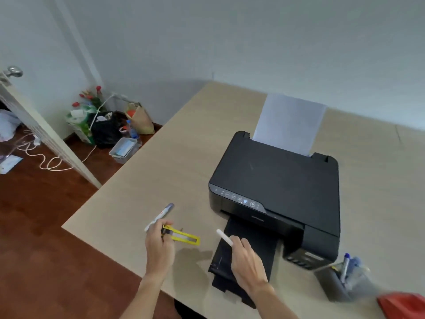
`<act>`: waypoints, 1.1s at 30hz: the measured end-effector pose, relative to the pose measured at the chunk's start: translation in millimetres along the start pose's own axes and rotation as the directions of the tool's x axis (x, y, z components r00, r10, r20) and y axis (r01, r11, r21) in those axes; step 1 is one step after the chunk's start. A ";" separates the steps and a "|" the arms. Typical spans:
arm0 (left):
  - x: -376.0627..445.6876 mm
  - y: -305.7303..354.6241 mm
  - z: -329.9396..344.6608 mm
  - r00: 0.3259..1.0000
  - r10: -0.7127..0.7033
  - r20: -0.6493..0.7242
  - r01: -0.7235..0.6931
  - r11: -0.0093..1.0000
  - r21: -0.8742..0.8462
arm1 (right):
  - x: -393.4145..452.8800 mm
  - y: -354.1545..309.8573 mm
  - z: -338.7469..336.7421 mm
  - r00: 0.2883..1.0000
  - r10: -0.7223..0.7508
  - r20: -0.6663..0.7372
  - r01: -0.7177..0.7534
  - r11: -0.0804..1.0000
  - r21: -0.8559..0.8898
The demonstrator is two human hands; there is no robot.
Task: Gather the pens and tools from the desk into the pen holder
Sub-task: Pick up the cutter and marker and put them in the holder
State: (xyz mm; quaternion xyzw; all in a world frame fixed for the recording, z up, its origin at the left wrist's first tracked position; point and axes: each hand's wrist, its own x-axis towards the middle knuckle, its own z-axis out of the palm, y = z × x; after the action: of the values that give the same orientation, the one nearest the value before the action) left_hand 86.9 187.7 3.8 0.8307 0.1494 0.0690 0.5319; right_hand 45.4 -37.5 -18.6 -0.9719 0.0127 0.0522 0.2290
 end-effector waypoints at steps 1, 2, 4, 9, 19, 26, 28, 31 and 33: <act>-5.3 12.2 11.1 1.000 0.027 -0.013 -0.027 1.000 0.002 | -10.0 11.9 -7.5 0.999 0.026 -0.022 -0.026 1.000 0.005; -12.1 24.1 23.4 0.998 0.053 -0.021 -0.053 0.999 -0.006 | -19.8 24.1 -13.9 0.998 0.047 -0.042 -0.046 0.999 0.013; -29.1 44.1 48.2 0.997 0.074 0.003 -0.074 0.997 -0.023 | -39.7 49.4 -25.8 0.994 0.080 -0.072 -0.078 0.997 0.025; -80.1 76.1 115.3 0.953 0.218 0.213 -0.222 0.975 -0.006 | -84.3 109.6 -56.9 0.967 0.109 -0.230 -0.103 0.994 0.039; -166.3 145.0 224.5 0.634 0.586 0.505 -0.611 0.780 -0.138 | -162.8 205.4 -142.7 0.818 0.275 -0.505 -0.341 0.939 -0.040; -182.7 154.1 241.9 0.584 0.608 0.538 -0.668 0.737 -0.106 | -155.3 225.0 -156.9 0.864 0.317 -0.390 -0.370 0.927 -0.067; -184.1 154.3 244.6 0.563 0.605 0.563 -0.682 0.725 -0.098 | -148.1 223.2 -158.2 0.886 0.305 -0.349 -0.335 0.942 -0.027; -186.3 154.8 250.2 0.515 0.617 0.595 -0.715 0.692 -0.099 | -139.3 220.5 -155.9 0.886 0.300 -0.354 -0.298 0.953 0.062; -187.3 154.4 254.7 0.492 0.624 0.607 -0.727 0.678 -0.108 | -136.0 220.6 -152.5 0.875 0.317 -0.367 -0.288 0.948 0.134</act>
State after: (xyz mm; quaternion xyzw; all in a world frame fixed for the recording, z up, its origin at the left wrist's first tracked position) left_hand 6.3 -152.5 43.6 0.8381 -0.3602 -0.0060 0.4097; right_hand -85.9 -302.9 33.8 -0.9399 0.2110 -0.1044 0.2475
